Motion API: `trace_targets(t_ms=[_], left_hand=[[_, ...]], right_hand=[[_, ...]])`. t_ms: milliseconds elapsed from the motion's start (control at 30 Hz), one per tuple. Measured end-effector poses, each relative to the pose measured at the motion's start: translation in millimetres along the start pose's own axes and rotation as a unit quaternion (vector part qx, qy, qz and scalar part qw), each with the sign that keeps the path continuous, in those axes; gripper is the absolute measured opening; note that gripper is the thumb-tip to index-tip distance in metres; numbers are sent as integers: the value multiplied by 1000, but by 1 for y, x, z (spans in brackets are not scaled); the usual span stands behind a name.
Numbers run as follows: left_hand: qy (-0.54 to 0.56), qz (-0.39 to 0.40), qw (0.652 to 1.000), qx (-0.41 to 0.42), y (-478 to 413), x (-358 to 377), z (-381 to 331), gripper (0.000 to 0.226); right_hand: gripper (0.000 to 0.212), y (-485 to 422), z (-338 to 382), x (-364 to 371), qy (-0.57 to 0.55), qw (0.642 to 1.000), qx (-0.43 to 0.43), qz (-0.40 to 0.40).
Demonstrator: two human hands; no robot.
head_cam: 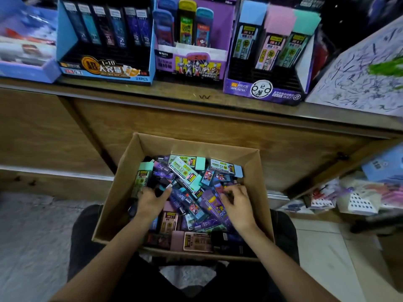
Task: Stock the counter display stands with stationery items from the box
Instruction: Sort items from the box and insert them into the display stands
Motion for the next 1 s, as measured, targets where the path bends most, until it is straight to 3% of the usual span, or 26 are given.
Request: trace_targets(t_ms=[100, 200, 300, 600, 767, 833, 933, 1000], left_hand=[[42, 32, 998, -33, 1, 17, 4, 62], [-47, -4, 996, -74, 7, 16, 10, 102], [-138, -7, 988, -69, 14, 18, 6, 114], [-134, 62, 989, -29, 22, 19, 8, 99], [-128, 76, 987, -65, 26, 19, 20, 108], [-68, 98, 989, -85, 24, 23, 24, 92], [41, 131, 986, -91, 29, 29, 21, 38], [22, 135, 989, -64, 30, 28, 18, 16]], right_hand=[[42, -5, -15, 6, 16, 998, 47, 28], [61, 3, -13, 24, 46, 994, 18, 97], [72, 8, -10, 33, 71, 989, 3, 128], [57, 10, -21, 26, -67, 984, 111, 124], [49, 14, -22, 32, -98, 974, 137, 153], [47, 16, -24, 32, -120, 966, 163, 161], [46, 16, -27, 30, -144, 958, 191, 156], [44, 16, -27, 27, -157, 957, 197, 144]])
Point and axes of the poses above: each hand's wrist, its own y-axis away from the middle knuckle, its own x-axis out of the palm, z = x × y, the point moved 10 cm from there along -y, towards the middle knuckle, and after that the axes turned 10 degrees about -z, right-handed, at the moved point
